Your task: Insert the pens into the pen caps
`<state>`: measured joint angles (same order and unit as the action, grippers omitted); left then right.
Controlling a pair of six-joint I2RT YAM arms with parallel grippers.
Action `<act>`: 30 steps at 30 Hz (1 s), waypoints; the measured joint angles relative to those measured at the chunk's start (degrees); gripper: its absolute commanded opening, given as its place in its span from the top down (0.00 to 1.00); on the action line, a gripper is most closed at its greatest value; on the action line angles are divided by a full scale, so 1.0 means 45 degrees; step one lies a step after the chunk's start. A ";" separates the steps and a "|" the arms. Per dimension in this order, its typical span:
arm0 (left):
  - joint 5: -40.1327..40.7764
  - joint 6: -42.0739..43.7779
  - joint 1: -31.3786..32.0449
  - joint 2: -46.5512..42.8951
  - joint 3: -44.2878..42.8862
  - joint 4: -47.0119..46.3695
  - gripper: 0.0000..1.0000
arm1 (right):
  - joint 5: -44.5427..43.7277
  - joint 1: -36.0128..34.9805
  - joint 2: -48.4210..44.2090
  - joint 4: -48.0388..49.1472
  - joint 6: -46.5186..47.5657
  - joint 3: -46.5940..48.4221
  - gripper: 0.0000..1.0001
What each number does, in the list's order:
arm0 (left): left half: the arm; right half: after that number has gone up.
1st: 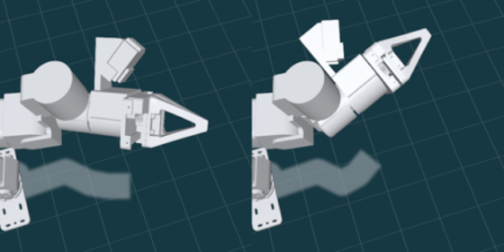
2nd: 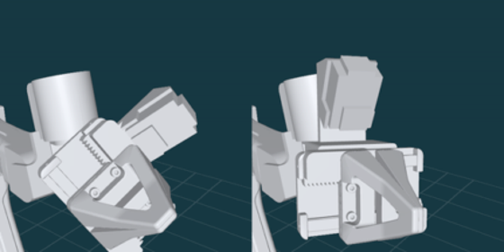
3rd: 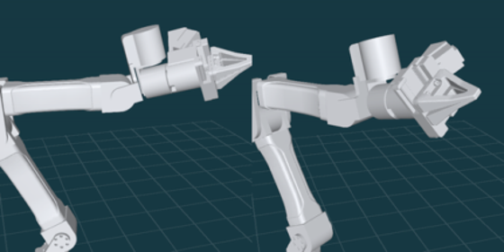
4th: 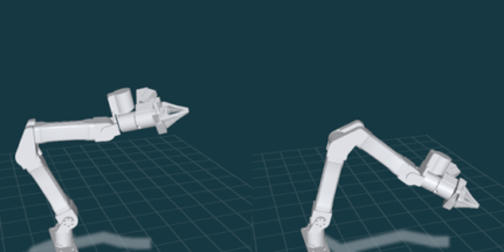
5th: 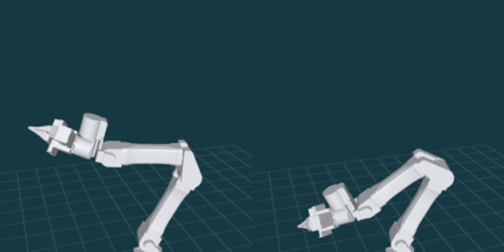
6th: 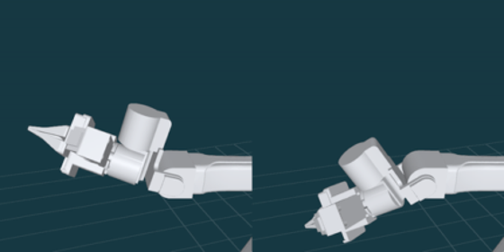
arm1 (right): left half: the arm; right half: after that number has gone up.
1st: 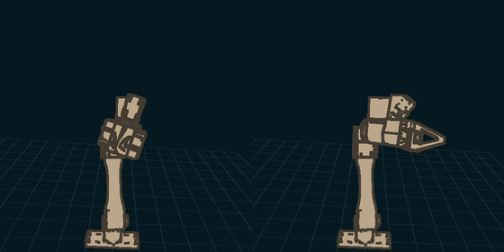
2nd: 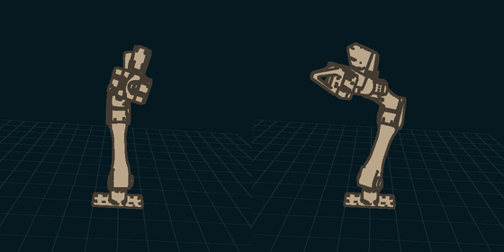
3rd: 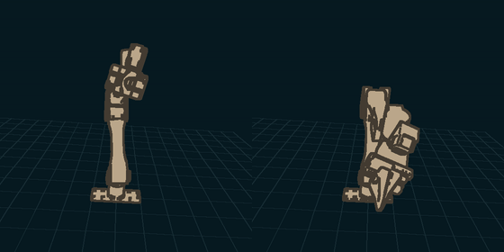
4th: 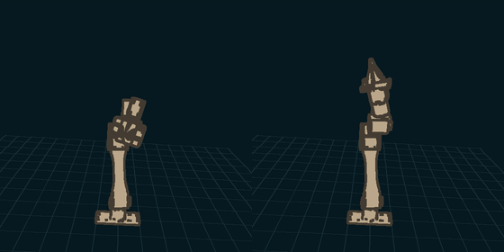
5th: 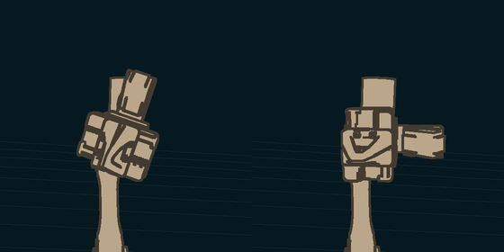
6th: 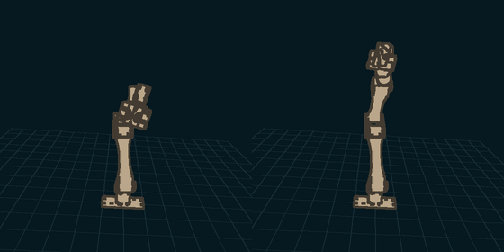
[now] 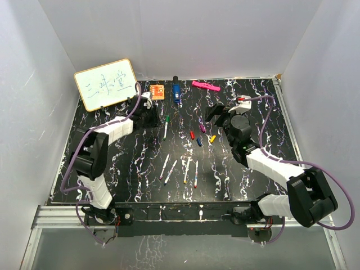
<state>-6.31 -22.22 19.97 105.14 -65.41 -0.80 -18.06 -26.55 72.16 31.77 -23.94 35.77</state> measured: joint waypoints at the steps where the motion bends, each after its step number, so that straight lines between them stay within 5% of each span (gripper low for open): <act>1: -0.0073 0.0034 0.0000 -0.0204 0.0092 -0.0078 0.62 | 0.0121 0.0039 0.0000 0.0010 -0.0049 0.0039 0.02; 12: -0.1049 0.0627 0.0695 -0.3415 0.2399 0.0719 0.69 | 0.2001 0.1729 0.0418 0.0311 -0.1326 0.0209 0.05; 15: -0.1035 0.0923 0.1477 -0.3925 0.2424 0.1739 0.71 | 0.1957 0.1724 0.0418 0.0262 -0.1253 0.0223 0.21; 23: -0.0816 0.1132 0.2982 -0.4371 0.2458 0.4095 0.70 | 0.1753 0.1734 0.0223 0.0151 -0.0923 0.0214 1.00; 30: -0.0257 0.0981 0.3041 -0.4624 0.2599 0.5042 0.70 | 0.2380 0.2200 0.0092 0.0233 -0.1205 0.0214 1.00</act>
<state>-7.46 -17.80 33.65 84.33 -53.71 21.89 -7.35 -16.64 72.58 32.82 -29.36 36.73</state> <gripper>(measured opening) 0.298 0.007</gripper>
